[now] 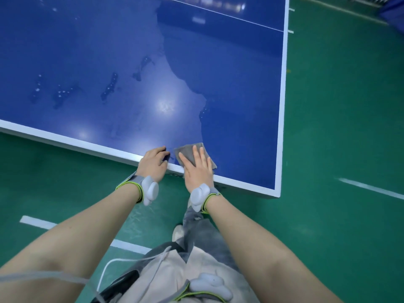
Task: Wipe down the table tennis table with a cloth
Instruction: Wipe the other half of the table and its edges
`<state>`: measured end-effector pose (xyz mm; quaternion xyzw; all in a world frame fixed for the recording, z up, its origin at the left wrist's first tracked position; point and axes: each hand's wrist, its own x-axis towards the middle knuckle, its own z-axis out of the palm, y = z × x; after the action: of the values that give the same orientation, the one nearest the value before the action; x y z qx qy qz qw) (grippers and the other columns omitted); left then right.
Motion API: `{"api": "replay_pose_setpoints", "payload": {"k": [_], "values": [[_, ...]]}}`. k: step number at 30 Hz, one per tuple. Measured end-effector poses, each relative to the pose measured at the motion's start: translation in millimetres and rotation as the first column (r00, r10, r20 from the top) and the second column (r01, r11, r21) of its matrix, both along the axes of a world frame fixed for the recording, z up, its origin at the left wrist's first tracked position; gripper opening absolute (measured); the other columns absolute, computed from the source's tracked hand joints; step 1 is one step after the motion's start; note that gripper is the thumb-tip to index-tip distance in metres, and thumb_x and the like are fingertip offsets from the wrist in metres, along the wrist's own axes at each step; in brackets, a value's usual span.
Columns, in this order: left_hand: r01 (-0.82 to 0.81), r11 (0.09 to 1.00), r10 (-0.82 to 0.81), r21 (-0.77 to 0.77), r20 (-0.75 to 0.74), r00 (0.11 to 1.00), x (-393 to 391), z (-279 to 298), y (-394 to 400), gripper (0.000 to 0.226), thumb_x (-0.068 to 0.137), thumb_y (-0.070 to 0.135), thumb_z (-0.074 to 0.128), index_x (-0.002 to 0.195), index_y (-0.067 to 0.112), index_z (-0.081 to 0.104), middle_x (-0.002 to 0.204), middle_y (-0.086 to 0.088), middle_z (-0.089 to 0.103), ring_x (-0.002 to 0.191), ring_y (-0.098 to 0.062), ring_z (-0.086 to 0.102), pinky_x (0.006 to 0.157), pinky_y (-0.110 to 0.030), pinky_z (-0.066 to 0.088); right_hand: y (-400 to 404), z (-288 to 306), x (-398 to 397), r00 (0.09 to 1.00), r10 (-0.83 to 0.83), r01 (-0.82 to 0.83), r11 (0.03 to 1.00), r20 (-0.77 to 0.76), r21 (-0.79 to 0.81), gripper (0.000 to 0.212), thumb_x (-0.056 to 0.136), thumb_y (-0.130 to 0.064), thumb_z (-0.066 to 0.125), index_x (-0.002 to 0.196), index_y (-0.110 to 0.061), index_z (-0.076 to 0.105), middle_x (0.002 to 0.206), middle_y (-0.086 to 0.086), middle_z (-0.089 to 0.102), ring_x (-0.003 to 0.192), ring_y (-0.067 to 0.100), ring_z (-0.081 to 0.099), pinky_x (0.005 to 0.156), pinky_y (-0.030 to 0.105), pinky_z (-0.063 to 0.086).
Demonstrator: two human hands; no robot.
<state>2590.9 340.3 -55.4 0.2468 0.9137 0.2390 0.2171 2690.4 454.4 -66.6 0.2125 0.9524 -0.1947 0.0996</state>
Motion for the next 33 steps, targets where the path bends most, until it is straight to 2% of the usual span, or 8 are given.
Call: {"api": "replay_pose_setpoints", "payload": {"k": [5, 9, 13, 20, 23, 26, 30, 33], "values": [[-0.053, 0.998, 0.052, -0.016, -0.036, 0.998, -12, 2, 6, 0.035, 0.091, 0.01, 0.048, 0.125, 0.009, 0.054, 0.138, -0.004, 0.044, 0.127, -0.026, 0.033, 0.101, -0.024, 0.023, 9, -3, -3, 0.981, 0.171, -0.167, 0.985, -0.087, 0.05, 0.047, 0.091, -0.035, 0.03, 0.129, -0.035, 0.057, 0.148, 0.012, 0.039, 0.137, 0.031, 0.035, 0.109, 0.045, 0.031], [-0.076, 0.995, 0.075, -0.064, -0.022, 0.997, -22, 1, 11, 0.043, 0.089, 0.016, 0.051, 0.131, 0.011, 0.047, 0.146, -0.002, 0.034, 0.133, -0.024, 0.027, 0.105, -0.025, 0.02, 41, -4, -10, 0.999, 0.041, -0.041, 0.999, 0.02, 0.026, 0.058, 0.091, -0.05, 0.01, 0.147, -0.041, 0.024, 0.159, 0.012, -0.008, 0.146, 0.03, -0.009, 0.116, 0.037, -0.005], [-0.078, 0.994, 0.079, -0.073, 0.004, 0.997, -36, 3, 20, 0.054, 0.084, 0.03, 0.041, 0.135, 0.01, 0.043, 0.15, -0.003, 0.027, 0.138, -0.023, 0.021, 0.109, -0.026, 0.015, 44, -2, -33, 0.995, -0.031, 0.023, 0.996, 0.095, 0.091, 0.068, 0.084, -0.05, -0.01, 0.149, -0.04, 0.006, 0.157, 0.015, -0.015, 0.144, 0.037, -0.014, 0.116, 0.043, -0.008], [-0.08, 0.996, 0.08, -0.037, -0.015, 0.997, -60, 1, 46, 0.046, 0.092, 0.013, 0.048, 0.137, 0.008, 0.04, 0.152, -0.008, 0.023, 0.14, -0.023, 0.017, 0.111, -0.025, 0.006, 44, -5, -52, 0.963, 0.262, -0.268, 0.957, 0.064, 0.114, 0.051, 0.089, -0.041, 0.028, 0.131, -0.033, 0.056, 0.14, 0.016, 0.048, 0.129, 0.039, 0.045, 0.101, 0.049, 0.039], [-0.081, 0.996, 0.081, -0.046, -0.011, 0.997, -69, 0, 51, 0.049, 0.093, 0.014, 0.047, 0.14, 0.008, 0.035, 0.153, -0.008, 0.019, 0.142, -0.022, 0.012, 0.112, -0.027, 0.001, 72, -7, -61, 0.938, 0.346, -0.344, 0.923, 0.023, 0.172, 0.051, 0.095, -0.039, 0.024, 0.14, -0.031, 0.045, 0.151, 0.015, 0.033, 0.139, 0.037, 0.03, 0.112, 0.045, 0.025], [-0.11, 0.992, 0.111, -0.056, 0.009, 0.994, -80, 0, 53, 0.051, 0.093, 0.013, 0.045, 0.142, 0.008, 0.031, 0.154, -0.007, 0.016, 0.143, -0.021, 0.008, 0.113, -0.028, -0.001, 97, -7, -79, 0.988, 0.129, -0.138, 0.984, 0.085, 0.113, 0.049, 0.103, -0.036, 0.02, 0.151, -0.034, 0.01, 0.159, 0.01, -0.009, 0.146, 0.029, -0.011, 0.117, 0.038, -0.006], [-0.131, 0.99, 0.132, -0.061, 0.022, 0.991, -90, -2, 58, 0.052, 0.093, 0.012, 0.045, 0.142, 0.007, 0.03, 0.155, -0.008, 0.014, 0.144, -0.021, 0.006, 0.113, -0.027, -0.001, 87, -2, -103, 0.983, -0.123, 0.108, 0.987, 0.137, 0.115, 0.053, 0.103, -0.036, 0.021, 0.151, -0.032, -0.002, 0.157, 0.011, -0.018, 0.144, 0.031, -0.018, 0.116, 0.04, -0.009], [-0.142, 0.989, 0.143, -0.048, 0.015, 0.99, -95, -1, 69, 0.052, 0.093, 0.012, 0.044, 0.143, 0.007, 0.03, 0.155, -0.008, 0.014, 0.144, -0.02, 0.006, 0.112, -0.025, -0.002, 66, -1, -113, 0.992, 0.04, -0.049, 0.996, 0.119, 0.078, 0.053, 0.103, -0.036, 0.02, 0.151, -0.031, -0.002, 0.157, 0.011, -0.018, 0.143, 0.033, -0.019, 0.115, 0.042, -0.011]]}}
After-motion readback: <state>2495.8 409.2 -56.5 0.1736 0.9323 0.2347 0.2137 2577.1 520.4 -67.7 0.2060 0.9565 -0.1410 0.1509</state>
